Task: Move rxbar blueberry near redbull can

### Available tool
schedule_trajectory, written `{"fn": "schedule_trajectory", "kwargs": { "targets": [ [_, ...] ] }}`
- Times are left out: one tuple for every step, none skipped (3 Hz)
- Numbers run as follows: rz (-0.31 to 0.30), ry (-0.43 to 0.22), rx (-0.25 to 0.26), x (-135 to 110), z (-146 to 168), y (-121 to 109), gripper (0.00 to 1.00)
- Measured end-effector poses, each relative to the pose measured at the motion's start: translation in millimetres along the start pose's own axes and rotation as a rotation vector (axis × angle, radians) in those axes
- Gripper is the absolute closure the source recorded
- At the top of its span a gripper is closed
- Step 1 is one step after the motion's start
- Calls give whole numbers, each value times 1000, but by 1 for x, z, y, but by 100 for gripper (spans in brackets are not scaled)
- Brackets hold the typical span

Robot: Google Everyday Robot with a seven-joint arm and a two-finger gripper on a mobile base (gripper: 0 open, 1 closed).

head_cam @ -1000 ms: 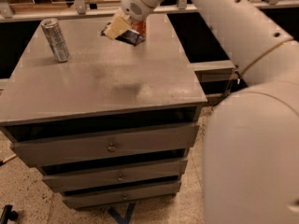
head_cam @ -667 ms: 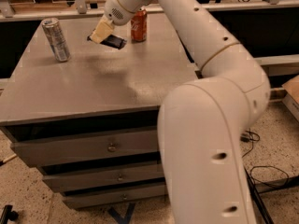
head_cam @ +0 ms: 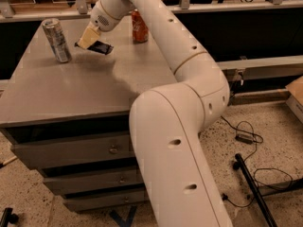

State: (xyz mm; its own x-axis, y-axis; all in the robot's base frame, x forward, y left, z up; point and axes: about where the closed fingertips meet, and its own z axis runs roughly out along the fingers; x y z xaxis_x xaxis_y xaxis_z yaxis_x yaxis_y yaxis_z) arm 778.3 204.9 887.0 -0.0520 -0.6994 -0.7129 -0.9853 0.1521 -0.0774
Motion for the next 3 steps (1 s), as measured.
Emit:
{"fn": "schedule_trajectory", "kwargs": {
  "targets": [
    [-2,3,-36,-3,17,5,81],
    [-11,44,-74,-1,32,15,58],
    [-12,52,-85,0,39,18,27]
  ]
}}
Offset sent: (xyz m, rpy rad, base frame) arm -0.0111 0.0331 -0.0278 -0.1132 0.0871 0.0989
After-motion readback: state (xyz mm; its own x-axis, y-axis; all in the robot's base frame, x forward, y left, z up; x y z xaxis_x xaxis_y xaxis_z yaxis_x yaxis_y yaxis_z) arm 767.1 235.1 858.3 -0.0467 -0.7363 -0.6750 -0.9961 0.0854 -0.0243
